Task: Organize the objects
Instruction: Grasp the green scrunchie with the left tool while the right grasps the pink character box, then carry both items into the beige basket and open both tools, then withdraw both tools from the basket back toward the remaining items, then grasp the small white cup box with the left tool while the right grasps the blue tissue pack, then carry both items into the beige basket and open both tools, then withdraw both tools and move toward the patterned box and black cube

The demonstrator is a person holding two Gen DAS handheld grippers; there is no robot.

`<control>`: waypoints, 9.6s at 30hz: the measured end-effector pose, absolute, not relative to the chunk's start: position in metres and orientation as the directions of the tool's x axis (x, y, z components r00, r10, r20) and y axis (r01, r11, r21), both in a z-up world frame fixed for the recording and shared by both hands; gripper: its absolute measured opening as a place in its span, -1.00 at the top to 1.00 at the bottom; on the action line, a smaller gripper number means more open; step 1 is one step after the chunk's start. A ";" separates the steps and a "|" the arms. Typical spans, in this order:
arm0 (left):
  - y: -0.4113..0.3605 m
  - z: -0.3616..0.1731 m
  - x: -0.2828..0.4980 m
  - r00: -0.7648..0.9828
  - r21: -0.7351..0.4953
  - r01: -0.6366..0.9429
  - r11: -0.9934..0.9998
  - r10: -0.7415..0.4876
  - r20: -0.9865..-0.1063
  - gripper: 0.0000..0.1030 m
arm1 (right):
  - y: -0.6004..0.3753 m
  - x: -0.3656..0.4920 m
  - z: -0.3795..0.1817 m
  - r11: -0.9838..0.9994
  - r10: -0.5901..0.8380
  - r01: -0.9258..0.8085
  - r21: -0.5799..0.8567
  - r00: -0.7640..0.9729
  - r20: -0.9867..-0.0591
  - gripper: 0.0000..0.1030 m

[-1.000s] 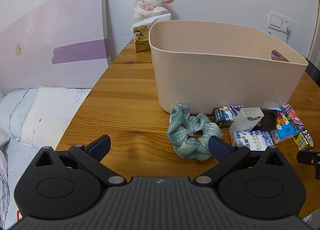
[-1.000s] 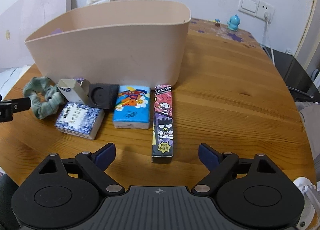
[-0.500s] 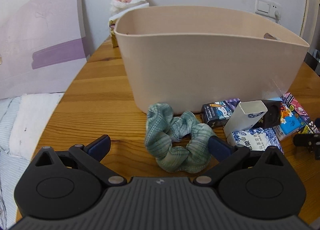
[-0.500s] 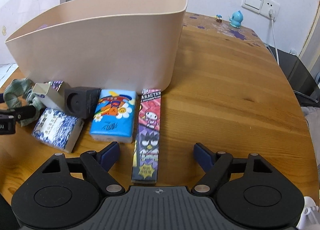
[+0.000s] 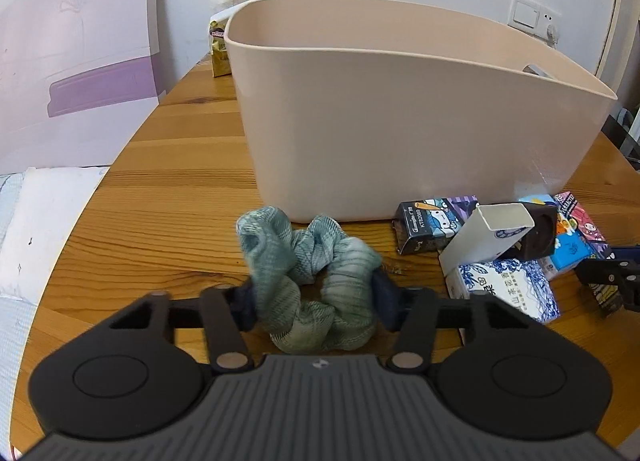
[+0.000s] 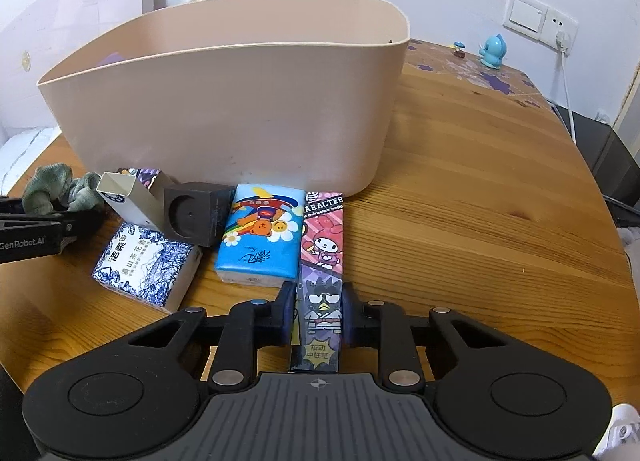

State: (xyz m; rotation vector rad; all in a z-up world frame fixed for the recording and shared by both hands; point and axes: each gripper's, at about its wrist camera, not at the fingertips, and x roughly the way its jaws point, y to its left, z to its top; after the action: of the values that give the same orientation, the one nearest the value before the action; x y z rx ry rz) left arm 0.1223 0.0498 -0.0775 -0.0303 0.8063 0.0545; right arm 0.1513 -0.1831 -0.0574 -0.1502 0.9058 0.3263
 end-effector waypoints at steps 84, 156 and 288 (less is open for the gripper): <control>0.006 0.051 0.172 0.813 0.088 -0.148 0.985 0.172 -0.556 -0.59 | -0.177 0.188 0.063 0.934 0.307 -0.356 0.034 0.751 -0.584 -0.81; -0.028 -0.051 0.136 0.704 0.043 -0.085 0.995 0.091 -0.705 0.34 | -0.171 0.167 -0.069 0.905 0.280 -0.426 0.004 0.588 -0.759 0.17; -0.042 -0.041 0.118 0.650 0.099 -0.066 0.993 0.118 -0.751 -0.76 | -0.213 0.141 -0.030 0.927 0.245 -0.374 -0.005 0.618 -0.747 -1.00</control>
State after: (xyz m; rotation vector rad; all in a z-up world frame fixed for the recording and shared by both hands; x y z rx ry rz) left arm 0.1176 -0.0424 -0.0408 0.0645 0.8570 0.1048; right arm 0.1408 -0.2128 -0.0297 -0.1660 0.8323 0.3582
